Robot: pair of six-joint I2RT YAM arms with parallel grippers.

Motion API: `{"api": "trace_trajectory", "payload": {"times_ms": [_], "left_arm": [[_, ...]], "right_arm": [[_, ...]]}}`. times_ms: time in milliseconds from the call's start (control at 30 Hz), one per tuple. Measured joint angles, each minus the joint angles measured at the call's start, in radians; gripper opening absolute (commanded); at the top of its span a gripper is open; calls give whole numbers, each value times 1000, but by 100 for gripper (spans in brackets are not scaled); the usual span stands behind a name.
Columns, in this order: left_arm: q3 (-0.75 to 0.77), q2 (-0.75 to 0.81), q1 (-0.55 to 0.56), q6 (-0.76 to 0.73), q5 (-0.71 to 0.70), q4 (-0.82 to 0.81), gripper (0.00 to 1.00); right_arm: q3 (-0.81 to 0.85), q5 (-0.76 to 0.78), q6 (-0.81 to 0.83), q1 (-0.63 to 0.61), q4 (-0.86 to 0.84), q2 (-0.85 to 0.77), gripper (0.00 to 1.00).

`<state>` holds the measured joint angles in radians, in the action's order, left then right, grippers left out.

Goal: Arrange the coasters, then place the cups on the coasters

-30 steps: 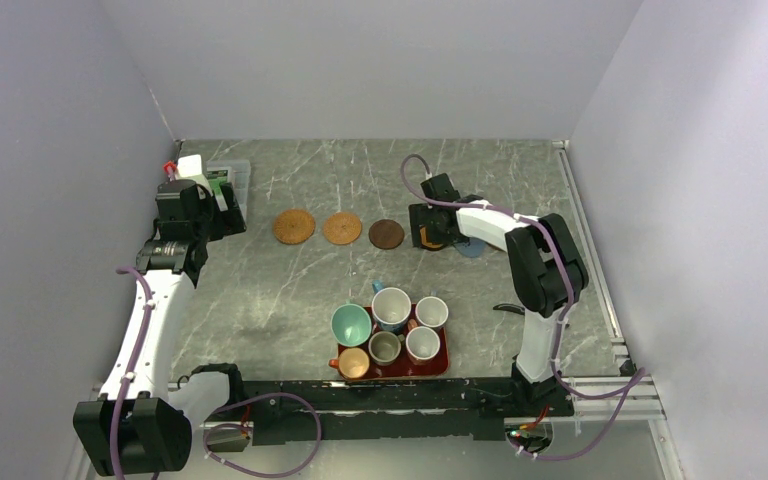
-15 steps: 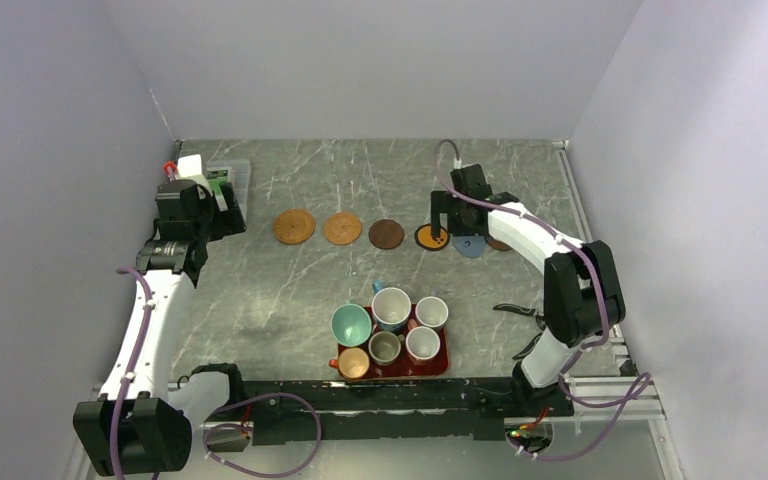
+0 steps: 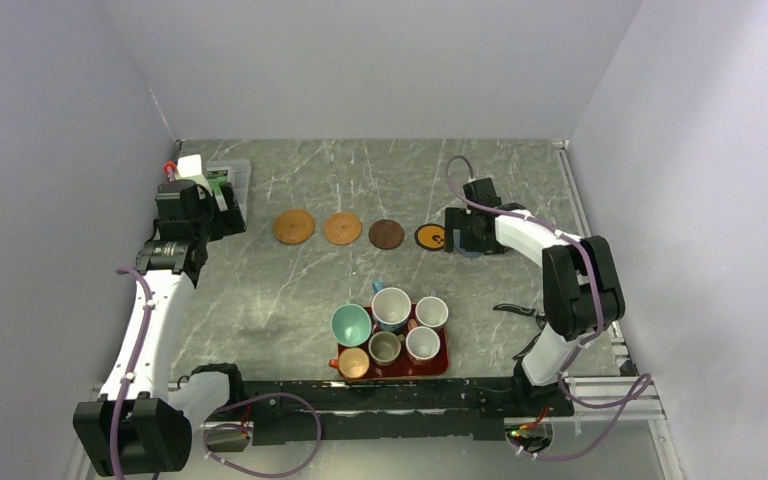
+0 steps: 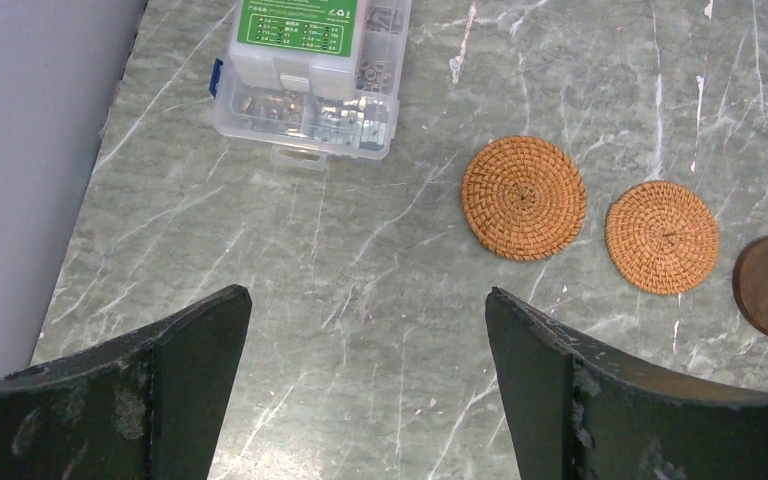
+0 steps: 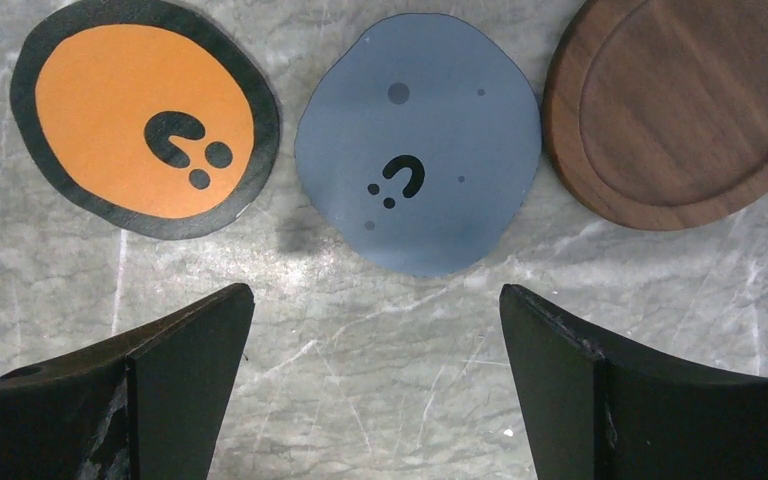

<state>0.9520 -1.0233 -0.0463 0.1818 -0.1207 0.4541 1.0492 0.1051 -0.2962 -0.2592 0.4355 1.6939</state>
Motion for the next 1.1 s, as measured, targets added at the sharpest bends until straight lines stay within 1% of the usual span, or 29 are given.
{"api": "trace_trajectory", "payload": {"times_ms": [400,567,1100], "left_arm": [[0,2,0,0,0,0,94],[0,3,0,0,0,0,94],[0,6,0,0,-1,0,94]], "right_arm": [[0,0,0,25,-29,63,99],[1,22,0,27,-47,77,99],[53,50,-4,31,-93,130,99]]}}
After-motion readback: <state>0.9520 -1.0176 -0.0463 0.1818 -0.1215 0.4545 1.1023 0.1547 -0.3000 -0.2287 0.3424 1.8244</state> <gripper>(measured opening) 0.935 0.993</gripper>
